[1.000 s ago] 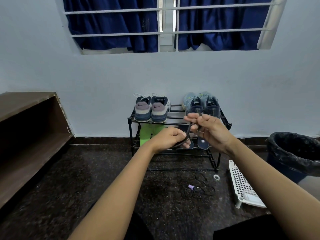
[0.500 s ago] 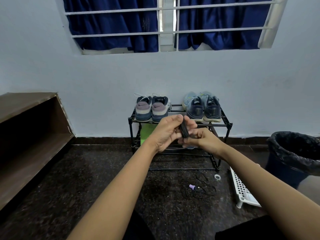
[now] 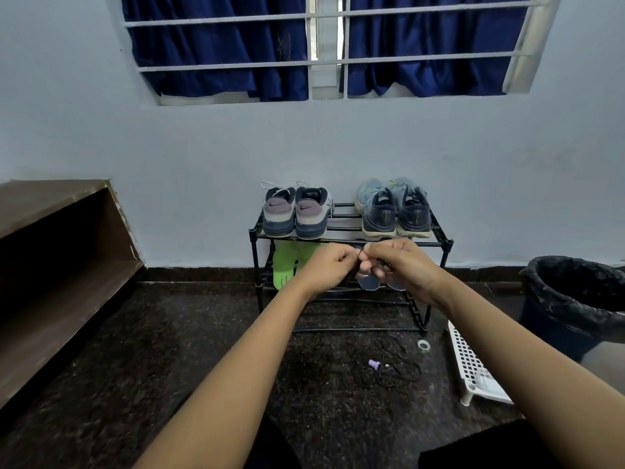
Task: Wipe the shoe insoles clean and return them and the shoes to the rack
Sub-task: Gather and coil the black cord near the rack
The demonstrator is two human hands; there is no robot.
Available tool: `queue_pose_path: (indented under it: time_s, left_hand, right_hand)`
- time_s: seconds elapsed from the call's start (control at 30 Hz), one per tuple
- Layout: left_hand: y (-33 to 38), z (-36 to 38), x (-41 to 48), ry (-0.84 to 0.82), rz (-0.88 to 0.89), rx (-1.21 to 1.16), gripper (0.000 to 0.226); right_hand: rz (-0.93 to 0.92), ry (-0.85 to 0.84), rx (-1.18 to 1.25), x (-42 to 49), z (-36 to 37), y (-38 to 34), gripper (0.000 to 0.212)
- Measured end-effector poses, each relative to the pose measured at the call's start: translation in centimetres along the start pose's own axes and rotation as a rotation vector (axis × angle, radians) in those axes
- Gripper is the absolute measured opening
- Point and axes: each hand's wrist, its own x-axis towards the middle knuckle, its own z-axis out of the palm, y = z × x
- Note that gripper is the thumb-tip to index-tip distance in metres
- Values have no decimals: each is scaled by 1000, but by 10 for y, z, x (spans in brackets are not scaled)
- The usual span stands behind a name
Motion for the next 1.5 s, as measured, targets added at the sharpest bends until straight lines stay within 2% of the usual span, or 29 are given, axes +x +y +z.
queue_pose_path:
  time_s: [0.1,0.23,0.33,0.53,0.73,0.83,0.93,1.03,1.13,1.2,1.3,1.37,1.5]
  left_hand:
    - [9,4,-4,-114,-91,-284,35]
    - [7,7,-7,-241,-121,-343,25]
    - [11,6,-7,-267,-207,-428,28]
    - [20,5,-6,-243,-280,-671,32]
    - [22,13,-2,-146,-323,-828,38]
    - [19,18,3,-91,-370,-915,36]
    - [14,23,10,-58,-402,-955,36]
    - [9,26,17,-36,-434,-959,38]
    - [4,32,24,-16,-463,-936,39]
    - [1,37,31,-5,-484,-907,40]
    - [-4,43,45,33,-510,-908,42]
    - [-7,45,57,73,-530,-939,42]
    - [-15,60,81,142,-565,-947,43]
  right_hand:
    - [31,93,-32,1,-2,-1,30]
    - [33,142,-176,2,-3,1,37]
    - [40,136,-244,5,-5,2,40]
    - [261,-1,-190,5,-17,5,46]
    - [353,-99,98,7,-21,15,47]
    - [464,-155,59,9,-24,16,54]
    - [619,-83,78,11,-26,17,45]
    - [687,51,129,13,-26,21,32]
    - [618,190,235,16,-25,28,9]
    - [491,277,250,21,-24,35,13]
    - [302,420,81,27,-23,34,14]
    - [231,433,14,32,-27,33,13]
    - [165,314,-42,36,-36,44,8]
